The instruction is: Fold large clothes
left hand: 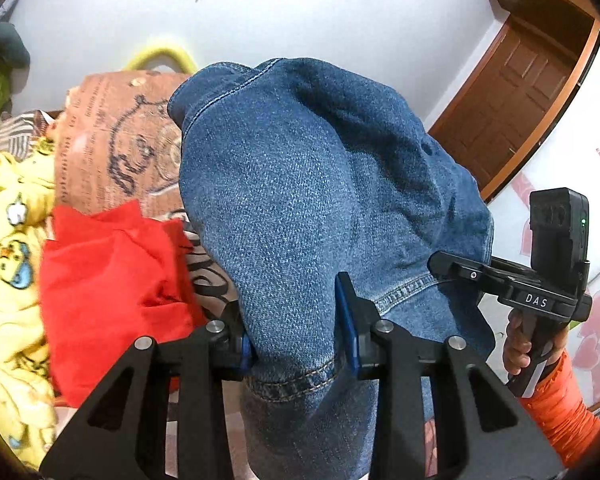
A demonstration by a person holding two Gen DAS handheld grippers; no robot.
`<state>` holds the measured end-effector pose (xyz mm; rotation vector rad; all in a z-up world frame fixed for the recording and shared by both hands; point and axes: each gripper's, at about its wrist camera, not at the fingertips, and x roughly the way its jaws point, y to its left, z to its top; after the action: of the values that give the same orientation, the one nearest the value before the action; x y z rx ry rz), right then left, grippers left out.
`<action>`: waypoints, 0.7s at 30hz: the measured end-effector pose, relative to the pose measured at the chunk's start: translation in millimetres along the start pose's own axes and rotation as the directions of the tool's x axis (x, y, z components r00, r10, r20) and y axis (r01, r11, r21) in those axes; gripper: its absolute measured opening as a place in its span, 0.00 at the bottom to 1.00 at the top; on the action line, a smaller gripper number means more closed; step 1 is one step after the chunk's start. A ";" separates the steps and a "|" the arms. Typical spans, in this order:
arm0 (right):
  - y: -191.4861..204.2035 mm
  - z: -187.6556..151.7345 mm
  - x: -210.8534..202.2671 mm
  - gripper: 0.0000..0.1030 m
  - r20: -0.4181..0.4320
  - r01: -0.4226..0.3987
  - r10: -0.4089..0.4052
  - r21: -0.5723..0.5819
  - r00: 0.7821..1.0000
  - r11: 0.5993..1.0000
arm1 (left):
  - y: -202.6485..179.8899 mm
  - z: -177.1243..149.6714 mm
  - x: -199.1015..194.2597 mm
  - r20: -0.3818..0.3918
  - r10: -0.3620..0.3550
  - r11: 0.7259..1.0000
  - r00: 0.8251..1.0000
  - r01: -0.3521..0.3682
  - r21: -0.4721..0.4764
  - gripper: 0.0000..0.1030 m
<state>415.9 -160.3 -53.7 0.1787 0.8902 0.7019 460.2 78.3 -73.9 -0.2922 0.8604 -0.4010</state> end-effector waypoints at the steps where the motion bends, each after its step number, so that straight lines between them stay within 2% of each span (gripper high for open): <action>1: 5.7 1.7 2.9 0.29 0.001 -0.006 0.006 -0.006 1.000 1.000 | 3.5 0.6 -5.8 0.005 0.006 1.000 1.000 -0.006 -0.001 0.33; 7: 42.4 15.1 29.4 0.29 0.002 -0.050 0.050 -0.037 0.999 0.998 | 34.9 1.8 -44.6 0.044 0.048 0.999 0.998 -0.047 -0.019 0.33; 12: 69.7 26.0 60.8 0.29 -0.015 -0.084 0.083 -0.054 0.996 0.995 | 79.5 2.3 -62.1 0.062 0.078 0.995 0.995 -0.074 -0.066 0.33; 21: 93.1 36.2 140.8 0.29 -0.088 -0.140 0.138 -0.016 0.986 0.990 | 156.4 2.1 -55.1 0.025 0.131 0.979 0.991 -0.125 -0.160 0.33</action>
<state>458.0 4.4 -83.3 0.1925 0.9592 0.8545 464.4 242.1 -99.0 -0.3872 0.8728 -0.2070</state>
